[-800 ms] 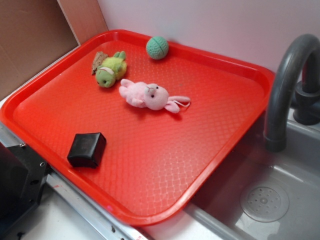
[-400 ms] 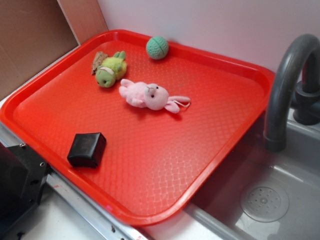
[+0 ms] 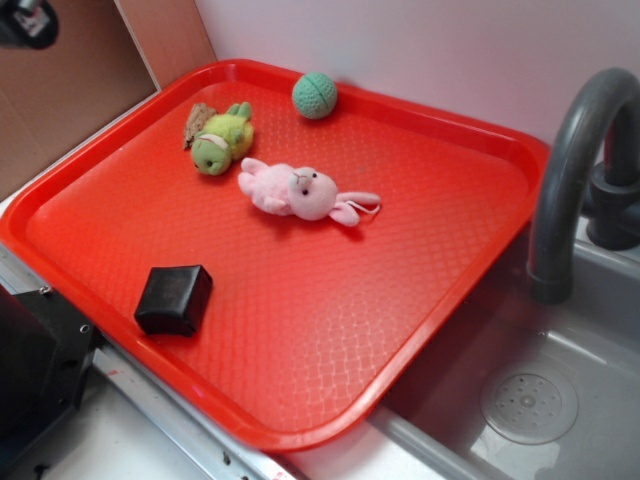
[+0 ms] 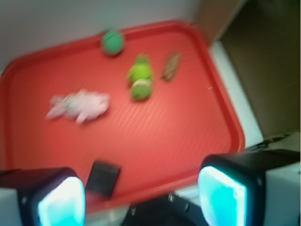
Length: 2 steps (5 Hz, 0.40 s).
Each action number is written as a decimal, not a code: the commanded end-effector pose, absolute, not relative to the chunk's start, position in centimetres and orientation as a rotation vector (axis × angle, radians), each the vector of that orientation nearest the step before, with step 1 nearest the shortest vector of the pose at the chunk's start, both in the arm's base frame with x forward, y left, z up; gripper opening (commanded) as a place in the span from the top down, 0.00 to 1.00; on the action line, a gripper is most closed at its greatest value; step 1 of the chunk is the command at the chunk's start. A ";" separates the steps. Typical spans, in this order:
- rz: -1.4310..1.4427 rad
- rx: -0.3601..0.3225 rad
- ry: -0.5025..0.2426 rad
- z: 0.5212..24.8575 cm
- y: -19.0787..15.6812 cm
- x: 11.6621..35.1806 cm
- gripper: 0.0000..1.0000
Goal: Grab the green animal.
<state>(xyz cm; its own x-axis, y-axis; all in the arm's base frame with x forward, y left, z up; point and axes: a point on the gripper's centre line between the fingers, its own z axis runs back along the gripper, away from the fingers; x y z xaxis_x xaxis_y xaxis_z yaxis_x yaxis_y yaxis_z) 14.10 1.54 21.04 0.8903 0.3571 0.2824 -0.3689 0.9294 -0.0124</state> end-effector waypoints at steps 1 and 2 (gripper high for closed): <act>0.354 0.004 -0.368 17.7 6.4 17.9 0.00; 0.299 0.017 -0.386 16.0 7.7 20.5 0.00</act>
